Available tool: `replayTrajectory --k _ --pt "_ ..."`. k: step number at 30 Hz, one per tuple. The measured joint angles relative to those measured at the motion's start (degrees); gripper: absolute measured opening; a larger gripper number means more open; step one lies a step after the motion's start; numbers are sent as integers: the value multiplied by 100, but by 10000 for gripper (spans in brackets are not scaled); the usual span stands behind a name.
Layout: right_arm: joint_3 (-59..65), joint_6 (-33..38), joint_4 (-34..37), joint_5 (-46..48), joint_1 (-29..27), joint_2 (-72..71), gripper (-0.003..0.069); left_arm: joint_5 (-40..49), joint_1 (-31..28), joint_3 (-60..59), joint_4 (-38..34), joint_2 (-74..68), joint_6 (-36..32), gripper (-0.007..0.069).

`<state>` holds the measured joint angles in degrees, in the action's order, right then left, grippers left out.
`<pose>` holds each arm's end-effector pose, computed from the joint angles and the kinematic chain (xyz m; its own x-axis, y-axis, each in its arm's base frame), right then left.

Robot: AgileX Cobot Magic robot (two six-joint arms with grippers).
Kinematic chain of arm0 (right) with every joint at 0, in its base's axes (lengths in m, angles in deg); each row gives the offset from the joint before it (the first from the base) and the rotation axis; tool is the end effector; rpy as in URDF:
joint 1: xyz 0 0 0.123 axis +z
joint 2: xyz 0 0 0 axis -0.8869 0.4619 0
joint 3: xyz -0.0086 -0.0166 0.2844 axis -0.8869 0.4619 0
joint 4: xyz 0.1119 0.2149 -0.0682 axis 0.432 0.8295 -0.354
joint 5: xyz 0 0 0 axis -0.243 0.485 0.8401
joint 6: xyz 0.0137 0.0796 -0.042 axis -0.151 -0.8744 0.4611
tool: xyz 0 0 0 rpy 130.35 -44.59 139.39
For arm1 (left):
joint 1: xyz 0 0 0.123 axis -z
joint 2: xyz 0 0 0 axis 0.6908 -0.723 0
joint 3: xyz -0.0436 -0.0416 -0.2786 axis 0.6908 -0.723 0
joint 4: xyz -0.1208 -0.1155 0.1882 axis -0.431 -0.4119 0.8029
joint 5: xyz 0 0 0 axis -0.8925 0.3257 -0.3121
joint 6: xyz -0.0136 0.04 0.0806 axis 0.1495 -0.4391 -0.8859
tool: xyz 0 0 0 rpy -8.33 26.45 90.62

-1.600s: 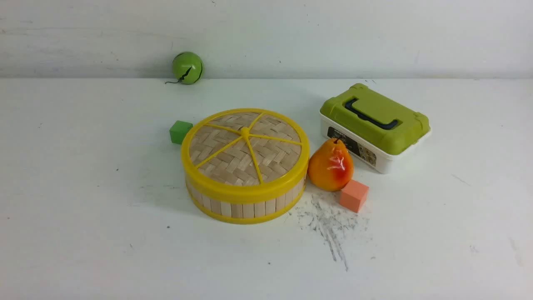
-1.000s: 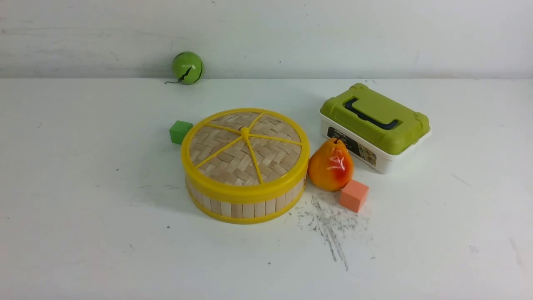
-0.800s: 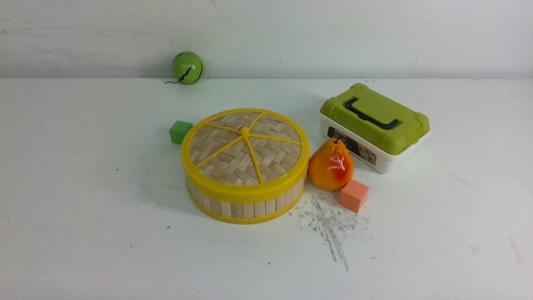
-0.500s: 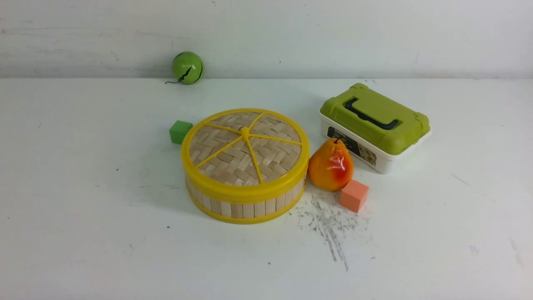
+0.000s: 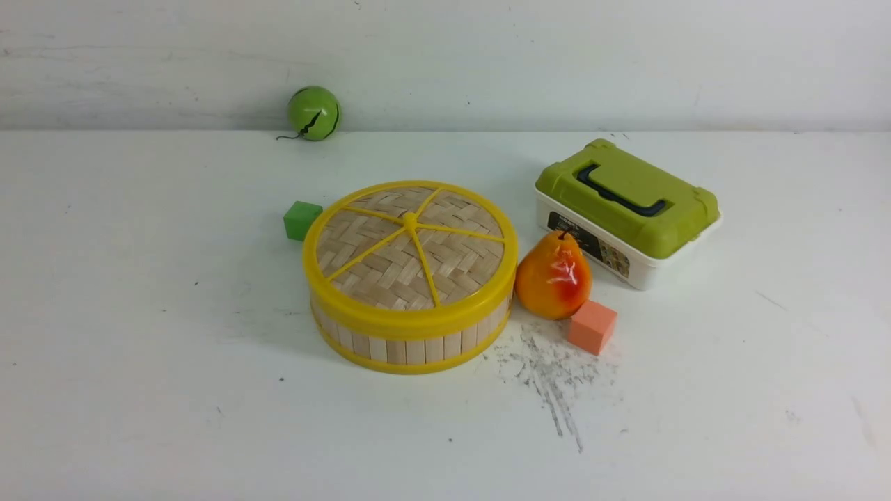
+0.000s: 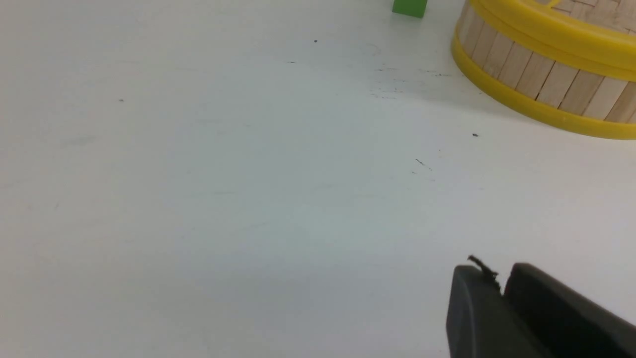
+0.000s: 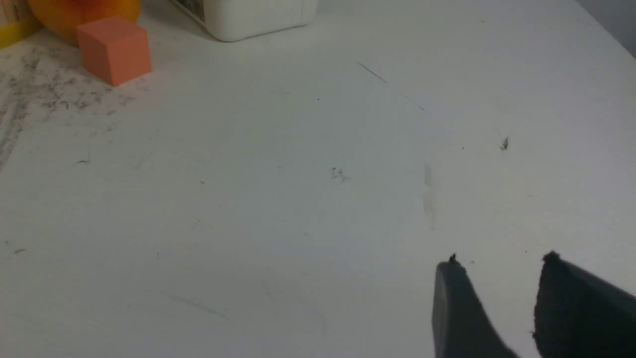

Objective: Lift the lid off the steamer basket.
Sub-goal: Use the left arm to lift the lid of the steamer

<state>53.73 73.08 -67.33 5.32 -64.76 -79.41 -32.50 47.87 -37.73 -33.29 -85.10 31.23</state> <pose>0.0514 -0.0042 0.1725 -0.3102 -0.0774 -0.9475 0.0337 0.9952 -0.0924 0.0527 -0.0048 0.1707 -0.3031 -0.0963 -0.9481 0.0475 0.9921 -0.1160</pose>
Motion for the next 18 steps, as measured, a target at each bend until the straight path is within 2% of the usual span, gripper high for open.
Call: replayTrajectory --k 4,6,7,8,12,18 --pt "0 0 0 0 0 0 240 -373 0 0 0 0 0 86" --pt "0 0 0 0 0 0 240 -1171 0 0 0 0 0 91" --pt "0 0 0 0 0 0 240 -1240 0 0 0 0 0 91" --pt "0 0 0 0 0 0 240 -1881 0 0 6 0 0 92" --pt "0 0 0 0 0 0 240 -3028 0 0 18 0 0 93" --pt "0 0 0 0 0 0 240 -3908 0 0 18 0 6 94"
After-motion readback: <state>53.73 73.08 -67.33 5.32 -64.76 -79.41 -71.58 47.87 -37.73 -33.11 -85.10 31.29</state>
